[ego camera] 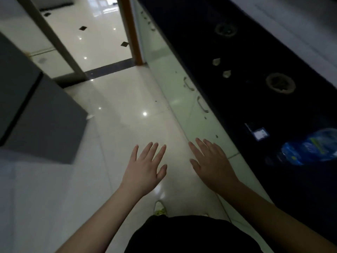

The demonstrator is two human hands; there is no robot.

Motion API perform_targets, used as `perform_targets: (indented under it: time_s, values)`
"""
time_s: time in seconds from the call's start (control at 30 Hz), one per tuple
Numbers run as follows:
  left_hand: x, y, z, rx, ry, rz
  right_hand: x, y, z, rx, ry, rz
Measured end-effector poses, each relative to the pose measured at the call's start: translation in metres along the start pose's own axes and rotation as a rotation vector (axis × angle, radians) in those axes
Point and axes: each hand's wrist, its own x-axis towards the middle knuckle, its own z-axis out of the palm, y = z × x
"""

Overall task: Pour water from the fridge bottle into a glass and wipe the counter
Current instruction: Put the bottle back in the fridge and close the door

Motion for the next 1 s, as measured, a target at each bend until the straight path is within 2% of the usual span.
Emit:
perform_targets:
  time_s: [0.33,0.63,1.0]
  values:
    - [-0.047,-0.113,0.008,-0.134,0.027,-0.294,0.073,-0.107,-0.003,-0.046,-0.005,-0.245]
    - [-0.040,-0.155,0.011,-0.213,0.030,-0.510,0.147,-0.147,-0.007,-0.064,-0.055,-0.471]
    - [-0.003,-0.197,-0.017,-0.226,0.006,-0.795,0.268,-0.214,-0.038,-0.050,-0.170,-0.779]
